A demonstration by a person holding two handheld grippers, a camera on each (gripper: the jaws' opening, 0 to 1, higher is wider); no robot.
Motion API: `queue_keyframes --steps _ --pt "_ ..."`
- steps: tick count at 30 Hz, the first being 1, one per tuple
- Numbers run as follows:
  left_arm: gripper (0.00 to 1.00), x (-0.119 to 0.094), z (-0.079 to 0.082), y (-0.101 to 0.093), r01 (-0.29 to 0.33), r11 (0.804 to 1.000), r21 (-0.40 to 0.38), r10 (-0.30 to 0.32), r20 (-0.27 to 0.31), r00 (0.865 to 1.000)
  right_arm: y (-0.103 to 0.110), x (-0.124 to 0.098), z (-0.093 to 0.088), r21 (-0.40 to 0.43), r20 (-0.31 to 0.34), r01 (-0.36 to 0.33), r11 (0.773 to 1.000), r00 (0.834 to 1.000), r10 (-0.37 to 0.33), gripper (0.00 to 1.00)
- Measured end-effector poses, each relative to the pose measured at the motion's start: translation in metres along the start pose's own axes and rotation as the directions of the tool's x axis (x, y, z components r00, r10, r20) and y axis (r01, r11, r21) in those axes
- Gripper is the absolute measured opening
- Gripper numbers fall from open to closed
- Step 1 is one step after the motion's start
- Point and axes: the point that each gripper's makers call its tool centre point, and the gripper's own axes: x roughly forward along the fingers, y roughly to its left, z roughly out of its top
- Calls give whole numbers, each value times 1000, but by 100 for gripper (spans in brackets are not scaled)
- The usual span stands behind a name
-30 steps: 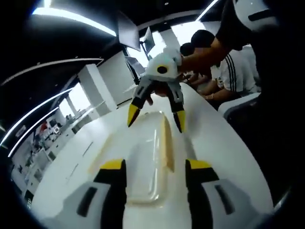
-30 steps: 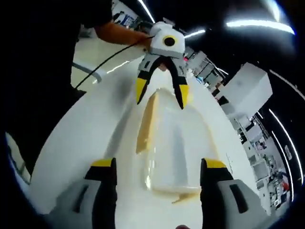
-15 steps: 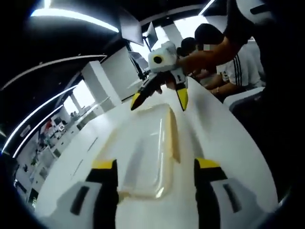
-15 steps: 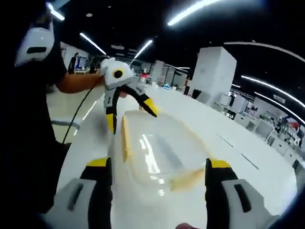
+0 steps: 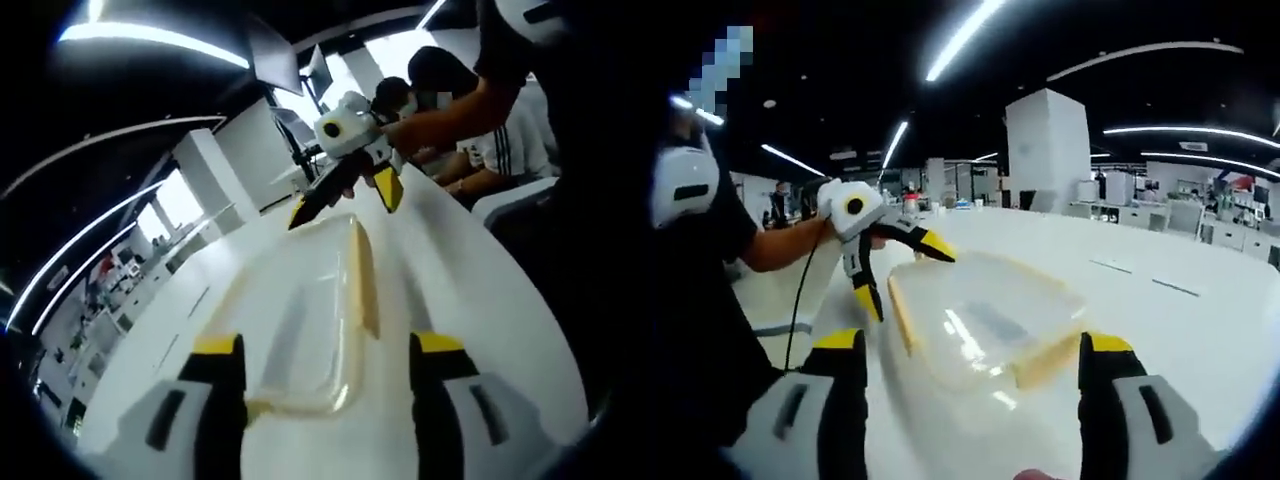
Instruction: Snap each plastic latch of the storage box into its locked position after aligning the lid with the box until every specified latch is closed and the lid sits flush.
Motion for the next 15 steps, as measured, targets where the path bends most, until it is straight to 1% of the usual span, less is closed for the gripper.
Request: queue_keyframes --steps 4,6,8,11,13,15 --pt "67 1 -1 0 -4 1000 17 4 -9 1000 -4 4 0 59 9 22 998 1000 -23 90" --pt "67 1 -2 0 -4 999 31 4 -17 1000 -5 7 0 71 11 33 997 999 -34 93" --pt "67 2 -3 0 -12 999 48 13 -22 1000 -8 10 1 75 20 45 996 999 -47 95" --pt "69 3 -3 1 -16 999 48 17 -16 1000 -6 18 0 64 22 59 996 998 -60 99" --pt "69 3 -3 1 -19 999 43 19 -9 1000 -6 24 -2 48 19 78 996 997 -79 100" --pt "69 3 -2 1 -21 999 35 21 -1 1000 -5 29 -2 43 30 98 994 995 -99 100"
